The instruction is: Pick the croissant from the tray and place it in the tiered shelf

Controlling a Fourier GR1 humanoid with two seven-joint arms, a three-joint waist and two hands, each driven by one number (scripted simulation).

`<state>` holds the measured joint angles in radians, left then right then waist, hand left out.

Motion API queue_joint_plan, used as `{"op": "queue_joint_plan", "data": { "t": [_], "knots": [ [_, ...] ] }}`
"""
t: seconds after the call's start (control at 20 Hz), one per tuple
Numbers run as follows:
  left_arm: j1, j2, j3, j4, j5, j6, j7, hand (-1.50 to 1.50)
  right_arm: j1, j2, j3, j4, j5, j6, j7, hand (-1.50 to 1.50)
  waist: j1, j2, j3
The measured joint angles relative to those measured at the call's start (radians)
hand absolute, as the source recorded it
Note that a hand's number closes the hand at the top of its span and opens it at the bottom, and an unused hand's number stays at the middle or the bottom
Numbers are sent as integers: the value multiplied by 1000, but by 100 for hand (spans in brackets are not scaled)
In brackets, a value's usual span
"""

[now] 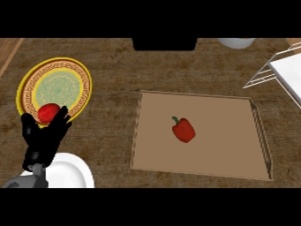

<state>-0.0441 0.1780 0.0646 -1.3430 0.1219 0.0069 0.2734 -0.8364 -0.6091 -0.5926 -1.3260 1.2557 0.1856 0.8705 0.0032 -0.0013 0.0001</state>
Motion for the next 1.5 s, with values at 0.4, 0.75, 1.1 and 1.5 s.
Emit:
{"op": "queue_joint_plan", "data": {
  "t": [0.4,0.75,1.1,1.5],
  "knots": [
    [-5,1,4,-14,1,-3,27,0,-7,-8,-42,-14,-29,-141,47,-150,2,1,0],
    [-19,-10,7,13,-7,1,11,0,-48,10,-89,-45,-100,-312,51,-150,2,2,0],
    [-3,6,21,8,3,-22,5,0,-46,5,-134,-133,-139,-442,63,-150,0,0,0],
    [29,4,25,-23,5,-22,12,0,43,-57,-210,-343,-43,-431,147,-150,-11,-3,0]
  ]
}}
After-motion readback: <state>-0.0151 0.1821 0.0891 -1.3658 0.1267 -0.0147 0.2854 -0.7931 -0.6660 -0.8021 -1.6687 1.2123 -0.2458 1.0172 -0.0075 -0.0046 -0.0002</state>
